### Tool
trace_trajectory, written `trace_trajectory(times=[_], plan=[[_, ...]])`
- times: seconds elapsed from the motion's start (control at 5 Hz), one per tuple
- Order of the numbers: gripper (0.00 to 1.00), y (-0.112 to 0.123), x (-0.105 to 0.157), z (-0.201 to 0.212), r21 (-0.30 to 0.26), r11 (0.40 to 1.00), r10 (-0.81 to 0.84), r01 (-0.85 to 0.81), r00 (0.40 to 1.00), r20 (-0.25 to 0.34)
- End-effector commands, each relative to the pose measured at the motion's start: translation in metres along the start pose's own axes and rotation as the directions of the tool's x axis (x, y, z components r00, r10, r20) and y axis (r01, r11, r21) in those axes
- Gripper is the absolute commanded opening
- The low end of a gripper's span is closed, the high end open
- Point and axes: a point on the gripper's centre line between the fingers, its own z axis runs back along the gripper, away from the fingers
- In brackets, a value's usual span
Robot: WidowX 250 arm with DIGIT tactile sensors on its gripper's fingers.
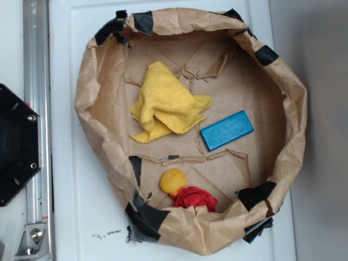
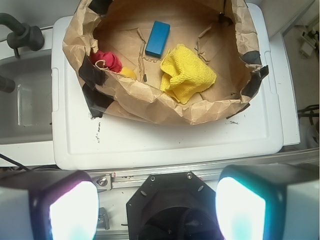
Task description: Grab the yellow cloth.
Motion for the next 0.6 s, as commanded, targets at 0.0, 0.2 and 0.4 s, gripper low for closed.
trace_trajectory(times=[0.0, 0.2, 0.4], plan=[[1.0, 0.0, 0.0, 0.0, 0.0, 1.0, 0.0, 0.0, 1.0, 0.0], [1.0, 0.01, 0.049, -0.012, 0.022, 0.999, -0.029, 0.027, 0.992, 0.126], [1.0, 0.022, 0.091, -0.034, -0.039, 0.996, -0.068, 0.074, 0.989, 0.132]])
